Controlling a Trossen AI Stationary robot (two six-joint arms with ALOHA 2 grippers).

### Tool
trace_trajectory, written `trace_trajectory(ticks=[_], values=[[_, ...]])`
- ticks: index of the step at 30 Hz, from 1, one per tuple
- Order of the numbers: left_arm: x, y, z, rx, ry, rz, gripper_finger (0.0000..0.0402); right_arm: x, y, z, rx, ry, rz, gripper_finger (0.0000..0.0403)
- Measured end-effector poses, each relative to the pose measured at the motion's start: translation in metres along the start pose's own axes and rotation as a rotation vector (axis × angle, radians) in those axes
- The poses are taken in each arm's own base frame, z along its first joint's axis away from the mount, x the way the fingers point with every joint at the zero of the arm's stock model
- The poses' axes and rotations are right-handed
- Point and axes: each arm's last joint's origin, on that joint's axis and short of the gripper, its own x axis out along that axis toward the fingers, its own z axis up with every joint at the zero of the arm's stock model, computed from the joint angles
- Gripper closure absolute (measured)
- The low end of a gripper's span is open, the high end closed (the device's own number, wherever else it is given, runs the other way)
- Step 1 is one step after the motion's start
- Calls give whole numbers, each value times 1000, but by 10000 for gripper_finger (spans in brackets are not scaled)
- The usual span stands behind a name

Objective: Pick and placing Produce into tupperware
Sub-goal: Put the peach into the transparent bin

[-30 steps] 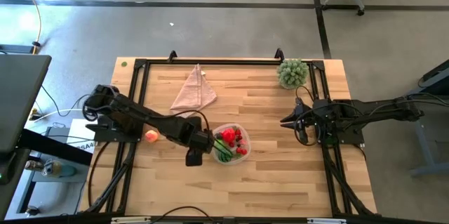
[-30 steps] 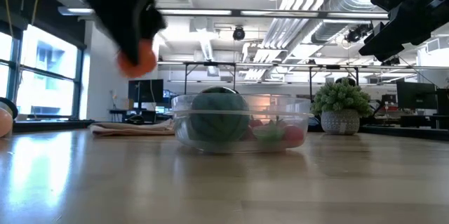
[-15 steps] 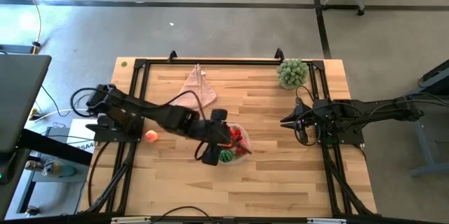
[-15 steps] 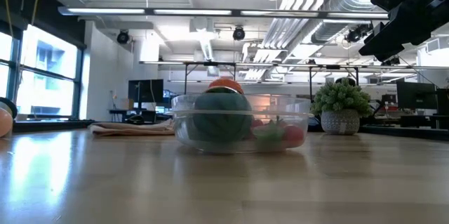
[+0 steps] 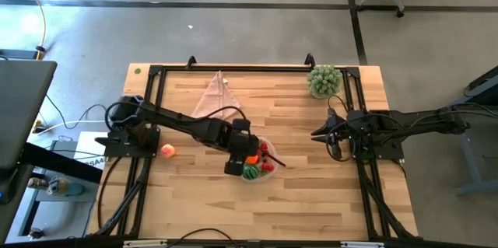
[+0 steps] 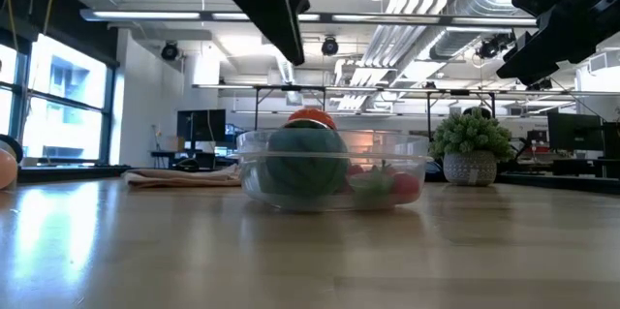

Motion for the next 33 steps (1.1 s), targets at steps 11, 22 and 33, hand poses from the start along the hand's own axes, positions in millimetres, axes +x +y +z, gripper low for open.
trace_trajectory(ticks=[11,22,33], values=[[-4,2,-15,-136,141,66,306,0,0,0,0,0,0,335],[-2,20,-51,-364,415,237,314,0,0,0,0,0,0,335],[-13,48,-144,-659,417,297,329,0,0,0,0,0,0,335]])
